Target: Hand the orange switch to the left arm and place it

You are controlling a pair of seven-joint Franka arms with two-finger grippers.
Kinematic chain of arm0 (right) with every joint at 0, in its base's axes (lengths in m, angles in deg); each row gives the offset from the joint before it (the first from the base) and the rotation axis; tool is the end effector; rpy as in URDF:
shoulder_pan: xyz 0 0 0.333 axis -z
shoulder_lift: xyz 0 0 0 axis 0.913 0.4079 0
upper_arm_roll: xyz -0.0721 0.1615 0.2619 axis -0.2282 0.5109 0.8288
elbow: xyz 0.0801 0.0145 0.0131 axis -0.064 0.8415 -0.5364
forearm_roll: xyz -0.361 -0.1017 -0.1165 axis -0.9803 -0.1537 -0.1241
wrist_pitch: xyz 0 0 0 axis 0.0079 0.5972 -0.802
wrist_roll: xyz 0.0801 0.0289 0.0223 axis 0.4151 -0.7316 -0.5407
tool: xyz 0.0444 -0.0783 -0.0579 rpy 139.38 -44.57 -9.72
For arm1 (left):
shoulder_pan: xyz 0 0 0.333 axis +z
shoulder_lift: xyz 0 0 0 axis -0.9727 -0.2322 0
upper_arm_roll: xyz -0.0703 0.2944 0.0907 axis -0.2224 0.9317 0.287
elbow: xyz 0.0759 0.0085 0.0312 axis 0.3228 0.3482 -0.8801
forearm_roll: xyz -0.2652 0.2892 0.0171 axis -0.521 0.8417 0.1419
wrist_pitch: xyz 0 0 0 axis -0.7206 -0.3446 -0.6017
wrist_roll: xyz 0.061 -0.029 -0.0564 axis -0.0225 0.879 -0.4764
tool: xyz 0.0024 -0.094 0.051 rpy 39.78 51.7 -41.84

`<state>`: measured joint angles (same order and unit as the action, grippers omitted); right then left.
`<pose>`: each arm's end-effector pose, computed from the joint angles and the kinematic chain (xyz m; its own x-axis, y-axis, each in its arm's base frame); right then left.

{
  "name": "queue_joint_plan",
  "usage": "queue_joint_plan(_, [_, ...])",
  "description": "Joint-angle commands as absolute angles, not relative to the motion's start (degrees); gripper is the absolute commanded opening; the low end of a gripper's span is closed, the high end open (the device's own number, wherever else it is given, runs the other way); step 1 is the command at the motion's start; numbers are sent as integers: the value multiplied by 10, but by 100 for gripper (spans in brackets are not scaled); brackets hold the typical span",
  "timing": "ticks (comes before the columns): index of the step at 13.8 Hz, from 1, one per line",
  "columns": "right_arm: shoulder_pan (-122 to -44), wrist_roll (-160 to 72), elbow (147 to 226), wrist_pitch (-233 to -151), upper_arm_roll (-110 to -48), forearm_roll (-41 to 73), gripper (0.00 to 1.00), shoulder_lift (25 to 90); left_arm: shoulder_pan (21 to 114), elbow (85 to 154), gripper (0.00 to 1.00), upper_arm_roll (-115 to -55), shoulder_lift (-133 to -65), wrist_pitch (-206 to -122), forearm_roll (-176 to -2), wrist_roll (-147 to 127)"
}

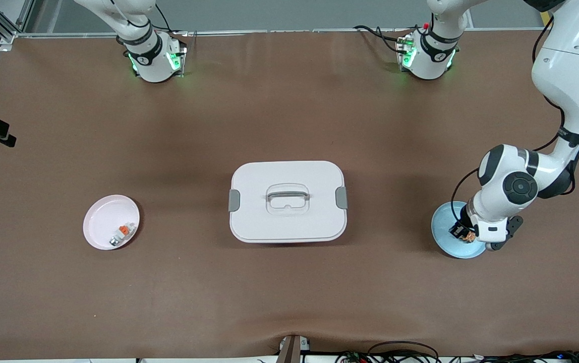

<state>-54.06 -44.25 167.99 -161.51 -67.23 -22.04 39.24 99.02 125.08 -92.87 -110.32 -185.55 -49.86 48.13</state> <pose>0.5701 -0.0612 0.6434 0.9998 -0.0083 -0.0169 -0.0083 -1.0000 0.0032 0.6458 -0.0204 0.2073 0.7271 0.6810 0.0868 0.6844 -0.7290 -0.0133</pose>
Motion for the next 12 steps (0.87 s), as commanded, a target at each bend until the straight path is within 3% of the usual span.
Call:
queue_joint_plan(1, [-541, -451, 1682, -1617, -674, -225, 100, 390, 990, 1235, 100, -929, -1102, -1849, -485, 494])
queue_joint_plan(4, [-541, -451, 1682, -1616, -674, -223, 100, 390, 990, 1227, 100, -929, -1087, -1827, -485, 492])
queue_joint_plan(9, [-550, -451, 1682, -1612, -679, -224, 100, 390, 1001, 1150, 100, -930, -1068, -1688, -489, 363])
queue_joint_plan(12, [-621, -444, 1681, -1611, -750, -222, 100, 390, 1035, 1144, 100, -933, -1044, -1667, -495, 265])
